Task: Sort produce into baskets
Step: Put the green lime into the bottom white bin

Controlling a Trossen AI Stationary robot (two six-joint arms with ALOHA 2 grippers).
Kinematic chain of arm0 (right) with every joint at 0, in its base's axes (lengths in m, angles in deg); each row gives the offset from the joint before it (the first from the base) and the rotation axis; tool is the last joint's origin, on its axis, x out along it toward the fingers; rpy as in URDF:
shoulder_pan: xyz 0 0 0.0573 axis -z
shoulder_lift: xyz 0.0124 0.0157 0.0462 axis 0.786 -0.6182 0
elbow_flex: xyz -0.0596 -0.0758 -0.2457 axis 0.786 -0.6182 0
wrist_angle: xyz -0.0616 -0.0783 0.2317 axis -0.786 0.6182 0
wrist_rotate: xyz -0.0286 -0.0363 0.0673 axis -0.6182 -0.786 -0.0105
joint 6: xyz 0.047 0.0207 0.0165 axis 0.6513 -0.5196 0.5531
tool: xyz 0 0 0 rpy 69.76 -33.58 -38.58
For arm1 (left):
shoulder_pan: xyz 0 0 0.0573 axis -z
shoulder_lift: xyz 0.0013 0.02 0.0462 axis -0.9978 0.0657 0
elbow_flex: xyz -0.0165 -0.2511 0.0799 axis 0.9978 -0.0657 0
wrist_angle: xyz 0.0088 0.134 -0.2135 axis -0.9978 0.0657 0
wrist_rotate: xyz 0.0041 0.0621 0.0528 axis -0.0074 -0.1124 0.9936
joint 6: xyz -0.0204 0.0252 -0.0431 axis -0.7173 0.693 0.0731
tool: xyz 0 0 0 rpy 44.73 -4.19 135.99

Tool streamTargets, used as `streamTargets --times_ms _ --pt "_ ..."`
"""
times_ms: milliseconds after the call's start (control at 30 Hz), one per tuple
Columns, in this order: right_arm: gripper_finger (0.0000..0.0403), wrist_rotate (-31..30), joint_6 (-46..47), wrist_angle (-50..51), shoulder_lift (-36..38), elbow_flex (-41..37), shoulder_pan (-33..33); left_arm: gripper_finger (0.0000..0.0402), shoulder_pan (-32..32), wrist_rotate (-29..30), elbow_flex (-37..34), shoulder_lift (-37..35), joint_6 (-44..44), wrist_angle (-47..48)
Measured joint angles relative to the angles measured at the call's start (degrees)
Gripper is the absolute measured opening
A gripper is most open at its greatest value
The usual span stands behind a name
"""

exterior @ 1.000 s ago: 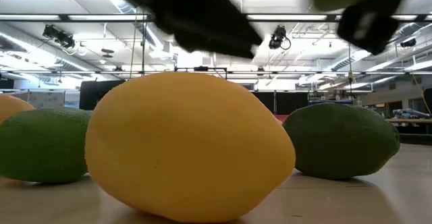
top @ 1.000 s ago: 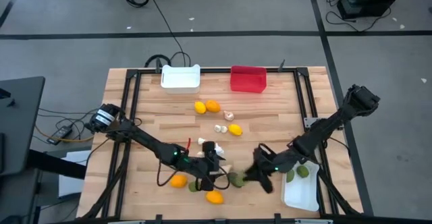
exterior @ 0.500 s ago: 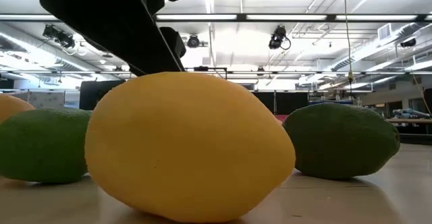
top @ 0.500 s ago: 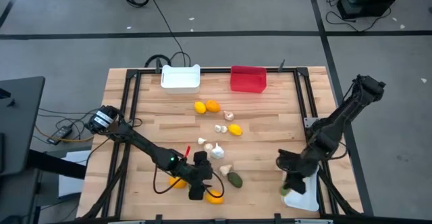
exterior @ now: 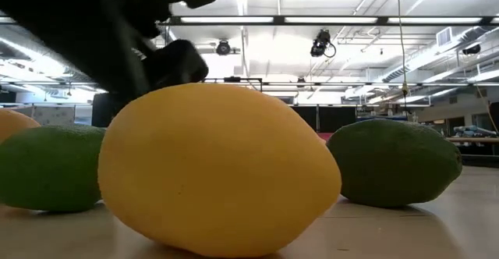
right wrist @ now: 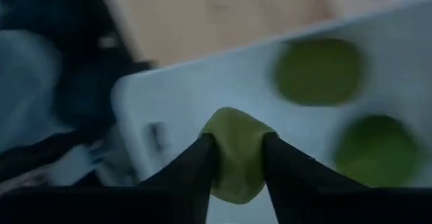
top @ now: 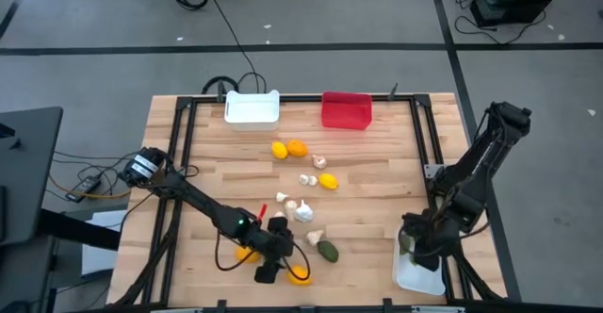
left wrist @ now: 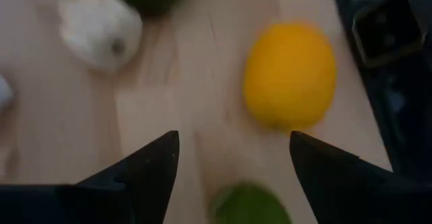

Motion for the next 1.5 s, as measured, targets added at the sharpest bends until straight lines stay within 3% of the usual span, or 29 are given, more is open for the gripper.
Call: streamTargets --times_ms 267,467,733,933,1200,1300,1500 --pt "0.0215 -0.35 10.45 8.87 -1.07 0.0 0.02 0.0286 0.24 -0.16 3.44 0.0 -2.81 15.94" --pt "0.022 -3.51 10.46 3.61 -1.09 0.0 0.02 0.0286 0.23 -4.72 3.45 0.0 -5.35 16.32" --pt "0.022 -8.31 9.58 1.85 -1.09 0.0 0.02 0.0286 0.76 -4.4 3.21 0.0 -10.59 18.41" --pt "0.022 -15.44 6.24 -2.13 -1.09 0.0 1.26 0.0248 1.18 1.75 1.83 0.0 -11.01 18.4" --pt "0.0219 -36.91 -7.98 -14.5 -1.86 0.0 4.01 0.0139 -1.27 7.89 4.16 0.0 -10.33 16.54" --pt "0.0219 -40.96 -13.62 -19.62 -3.53 0.0 6.51 0.0135 -2.36 12.34 7.45 0.0 -6.31 16.71" --pt "0.0226 -42.35 -22.55 -33.08 -9.33 0.0 12.45 0.0156 -3.1 21.32 14.49 0.0 9.2 11.09"
